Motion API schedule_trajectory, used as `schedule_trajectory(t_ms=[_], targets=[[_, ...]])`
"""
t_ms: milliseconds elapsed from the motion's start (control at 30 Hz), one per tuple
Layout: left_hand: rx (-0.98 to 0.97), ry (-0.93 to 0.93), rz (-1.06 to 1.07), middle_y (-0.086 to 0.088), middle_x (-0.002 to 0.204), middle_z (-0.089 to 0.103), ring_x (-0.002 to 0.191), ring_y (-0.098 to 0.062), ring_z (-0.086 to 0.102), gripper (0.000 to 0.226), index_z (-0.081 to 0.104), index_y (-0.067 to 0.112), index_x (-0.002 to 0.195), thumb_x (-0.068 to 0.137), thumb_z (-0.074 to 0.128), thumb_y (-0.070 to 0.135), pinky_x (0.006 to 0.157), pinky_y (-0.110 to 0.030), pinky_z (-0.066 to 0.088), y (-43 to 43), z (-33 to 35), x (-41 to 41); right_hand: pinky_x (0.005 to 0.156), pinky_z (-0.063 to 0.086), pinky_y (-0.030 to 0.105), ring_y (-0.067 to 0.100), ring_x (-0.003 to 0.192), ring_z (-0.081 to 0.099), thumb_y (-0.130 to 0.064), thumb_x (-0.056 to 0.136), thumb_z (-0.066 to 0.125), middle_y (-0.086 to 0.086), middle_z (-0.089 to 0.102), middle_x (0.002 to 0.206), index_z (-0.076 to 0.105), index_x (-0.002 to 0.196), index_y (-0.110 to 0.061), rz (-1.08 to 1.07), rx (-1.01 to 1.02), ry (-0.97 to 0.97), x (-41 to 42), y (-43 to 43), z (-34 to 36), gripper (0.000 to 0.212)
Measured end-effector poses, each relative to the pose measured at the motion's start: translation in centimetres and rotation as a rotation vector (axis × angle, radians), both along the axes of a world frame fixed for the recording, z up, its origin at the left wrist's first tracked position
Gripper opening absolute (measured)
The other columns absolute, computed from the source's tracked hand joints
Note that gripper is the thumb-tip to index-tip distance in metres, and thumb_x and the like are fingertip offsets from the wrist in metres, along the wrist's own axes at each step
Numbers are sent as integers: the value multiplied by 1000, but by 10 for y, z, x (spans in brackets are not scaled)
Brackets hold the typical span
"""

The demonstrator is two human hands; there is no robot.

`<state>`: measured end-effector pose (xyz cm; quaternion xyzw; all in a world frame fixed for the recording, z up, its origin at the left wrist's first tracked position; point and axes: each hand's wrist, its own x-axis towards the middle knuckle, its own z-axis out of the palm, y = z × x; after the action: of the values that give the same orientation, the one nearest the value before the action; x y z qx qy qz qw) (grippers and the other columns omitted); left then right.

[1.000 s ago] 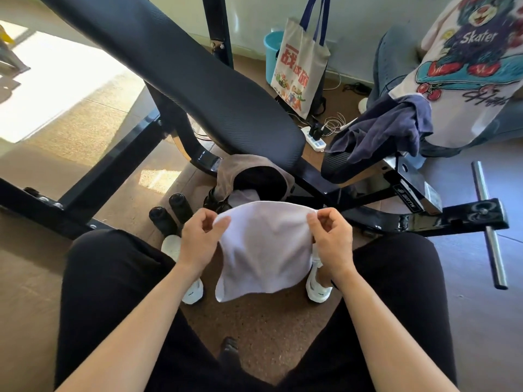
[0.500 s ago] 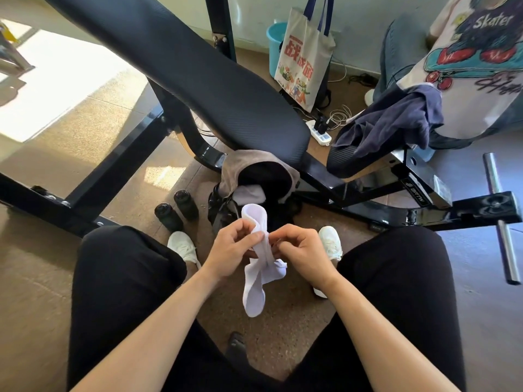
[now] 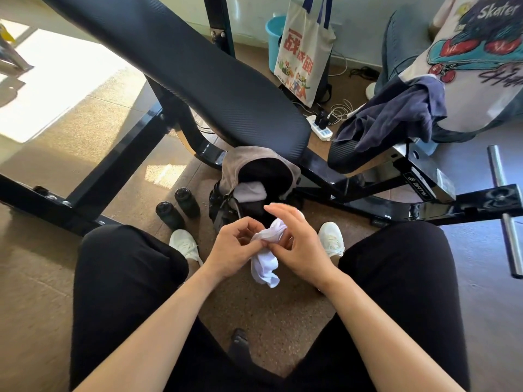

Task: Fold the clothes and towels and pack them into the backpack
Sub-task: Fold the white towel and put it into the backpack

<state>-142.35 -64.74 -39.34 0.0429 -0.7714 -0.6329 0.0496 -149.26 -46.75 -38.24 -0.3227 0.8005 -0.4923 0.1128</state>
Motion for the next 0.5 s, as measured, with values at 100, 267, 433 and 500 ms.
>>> schedule_trajectory(t_ms=[100, 267, 433, 500], targets=[[-38, 1, -6, 14, 86, 70, 76, -4, 65, 21, 68, 19, 98, 89, 74, 2, 69, -18, 52, -3, -3, -2, 78, 54, 21, 7, 96, 67, -9, 90, 75, -12, 69, 107, 71, 117, -22, 21, 20, -86, 0, 0, -2, 30], [-188, -64, -31, 18, 91, 67, 80, -6, 64, 27, 65, 23, 103, 85, 75, 6, 71, -19, 51, -5, -20, -4, 71, 49, 20, 10, 84, 60, -10, 87, 77, -9, 63, 91, 69, 98, -16, -96, 13, 5, -4, 2, 3, 15], [-305, -236, -25, 15, 85, 69, 83, -10, 67, 18, 68, 34, 92, 74, 67, 33, 79, -44, 59, -11, -45, -4, 71, 45, 18, 8, 79, 60, -8, 86, 77, -9, 65, 89, 70, 99, -12, -187, -84, 36, -9, 11, 16, 16], [-338, -288, -52, 16, 87, 70, 86, -9, 68, 15, 68, 37, 92, 77, 67, 33, 81, -46, 59, -11, -55, -6, 72, 46, 20, 9, 80, 61, -7, 86, 77, -4, 67, 91, 71, 100, -11, -217, -138, 7, -13, 16, 21, 16]])
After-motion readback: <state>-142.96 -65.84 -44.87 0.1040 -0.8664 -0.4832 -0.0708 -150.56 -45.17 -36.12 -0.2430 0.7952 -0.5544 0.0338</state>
